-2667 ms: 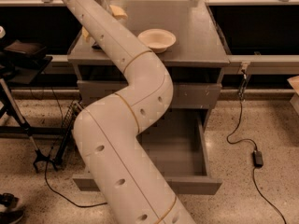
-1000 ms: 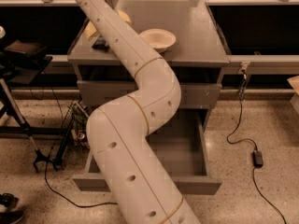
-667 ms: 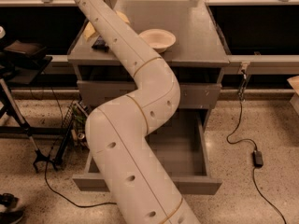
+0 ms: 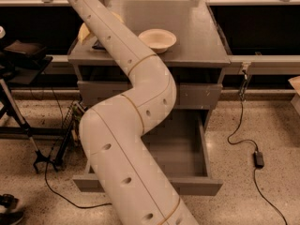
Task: Place rxbar blueberry into middle drawer
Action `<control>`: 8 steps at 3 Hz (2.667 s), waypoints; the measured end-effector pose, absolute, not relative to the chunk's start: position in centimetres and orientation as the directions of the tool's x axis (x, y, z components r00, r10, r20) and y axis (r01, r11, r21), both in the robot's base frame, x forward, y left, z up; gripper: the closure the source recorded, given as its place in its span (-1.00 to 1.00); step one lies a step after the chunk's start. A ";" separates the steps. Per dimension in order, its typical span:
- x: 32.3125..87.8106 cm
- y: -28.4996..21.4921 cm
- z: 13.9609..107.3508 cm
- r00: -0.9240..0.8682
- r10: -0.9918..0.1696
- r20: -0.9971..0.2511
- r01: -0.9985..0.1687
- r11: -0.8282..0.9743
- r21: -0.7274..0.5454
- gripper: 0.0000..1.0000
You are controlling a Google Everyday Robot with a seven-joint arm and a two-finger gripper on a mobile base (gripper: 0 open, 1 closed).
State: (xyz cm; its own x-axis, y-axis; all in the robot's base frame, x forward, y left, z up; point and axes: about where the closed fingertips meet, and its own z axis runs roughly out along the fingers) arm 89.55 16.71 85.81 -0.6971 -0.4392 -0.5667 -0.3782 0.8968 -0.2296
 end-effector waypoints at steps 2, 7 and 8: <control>88.4 18.4 85.2 -0.701 -0.456 -0.549 -0.435 0.883 -0.178 -1.00; 86.8 19.9 83.2 -0.714 -0.487 -0.503 -0.501 0.857 -0.119 -0.65; 86.6 19.9 83.3 -0.711 -0.495 -0.500 -0.509 0.852 -0.120 -0.18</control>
Offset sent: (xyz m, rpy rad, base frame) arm 0.0770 0.0442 0.0439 0.0634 0.0814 0.0742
